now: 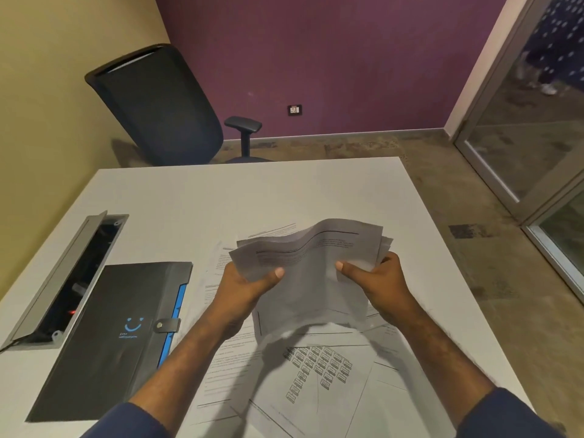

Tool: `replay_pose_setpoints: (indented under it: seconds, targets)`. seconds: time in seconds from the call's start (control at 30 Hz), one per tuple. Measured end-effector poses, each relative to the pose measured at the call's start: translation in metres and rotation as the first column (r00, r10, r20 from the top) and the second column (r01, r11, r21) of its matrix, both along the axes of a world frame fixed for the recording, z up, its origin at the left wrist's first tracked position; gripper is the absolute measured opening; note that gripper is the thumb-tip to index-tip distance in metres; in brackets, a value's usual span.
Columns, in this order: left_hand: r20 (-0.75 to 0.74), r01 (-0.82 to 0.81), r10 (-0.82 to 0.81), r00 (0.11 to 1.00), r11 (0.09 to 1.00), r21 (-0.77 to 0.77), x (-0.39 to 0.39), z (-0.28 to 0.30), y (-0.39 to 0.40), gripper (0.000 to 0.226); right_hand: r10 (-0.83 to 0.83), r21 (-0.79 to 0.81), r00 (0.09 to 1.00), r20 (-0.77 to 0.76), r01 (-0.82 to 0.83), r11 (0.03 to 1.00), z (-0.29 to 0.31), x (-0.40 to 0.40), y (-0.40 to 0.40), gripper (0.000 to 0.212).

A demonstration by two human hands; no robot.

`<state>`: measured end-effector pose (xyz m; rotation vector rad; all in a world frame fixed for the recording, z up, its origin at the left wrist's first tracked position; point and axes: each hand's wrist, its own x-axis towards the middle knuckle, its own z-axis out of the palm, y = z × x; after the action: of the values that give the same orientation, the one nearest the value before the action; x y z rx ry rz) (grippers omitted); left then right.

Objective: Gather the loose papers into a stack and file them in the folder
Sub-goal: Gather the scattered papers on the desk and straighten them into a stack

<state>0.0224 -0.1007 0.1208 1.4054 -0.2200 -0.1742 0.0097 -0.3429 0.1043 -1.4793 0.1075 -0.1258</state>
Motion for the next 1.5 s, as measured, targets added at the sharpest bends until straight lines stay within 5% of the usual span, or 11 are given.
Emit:
replay_pose_setpoints:
  seconds: [0.2, 0.4, 0.6, 0.73, 0.87, 1.0, 1.2, 1.4, 1.5]
  targets:
    - [0.015, -0.068, 0.068, 0.998, 0.998, -0.018, 0.0, -0.013, 0.007, 0.044, -0.029, -0.002, 0.997, 0.065, 0.029, 1.0, -0.007, -0.011, 0.004, 0.029]
    - [-0.222, -0.024, 0.035, 0.974, 0.998, 0.053, -0.01, -0.062, 0.013, 0.043, 0.017, -0.013, 0.991, -0.136, -0.019, 1.0, -0.053, -0.027, 0.006, 0.035]
    - [-0.235, -0.152, 0.169, 0.957, 0.985, 0.087, -0.021, -0.087, 0.01, 0.039, 0.017, -0.023, 0.983, -0.184, -0.022, 0.999, -0.069, -0.033, 0.007, 0.032]
    - [-0.242, -0.092, 0.089, 0.966, 0.996, 0.001, -0.022, -0.09, 0.015, 0.047, 0.004, 0.06, 0.973, -0.23, 0.01, 0.998, -0.074, -0.035, 0.008, 0.022]
    - [-0.284, -0.054, 0.089, 0.955, 0.99, 0.13, -0.031, -0.103, 0.015, 0.043, 0.076, 0.054, 0.938, -0.339, -0.061, 0.997, -0.091, -0.046, 0.016, 0.017]
    - [-0.26, -0.115, 0.156, 0.953, 0.979, 0.166, -0.035, -0.106, 0.013, 0.039, 0.02, -0.049, 0.972, -0.235, -0.033, 0.998, -0.091, -0.044, 0.02, 0.019]
    - [-0.256, -0.194, 0.29, 0.922, 0.92, 0.341, -0.038, -0.11, 0.008, 0.006, 0.038, -0.093, 0.963, -0.266, -0.065, 0.994, -0.106, -0.05, 0.023, 0.022]
    - [-0.235, -0.247, 0.407, 0.883, 0.828, 0.504, -0.02, -0.114, 0.025, 0.022, 0.19, -0.036, 0.948, -0.254, -0.206, 0.978, -0.106, -0.042, 0.021, 0.019]
    - [-0.23, -0.265, 0.465, 0.855, 0.773, 0.577, -0.006, -0.115, 0.056, 0.016, 0.103, -0.123, 0.945, -0.312, -0.148, 0.981, -0.116, -0.043, 0.015, 0.025]
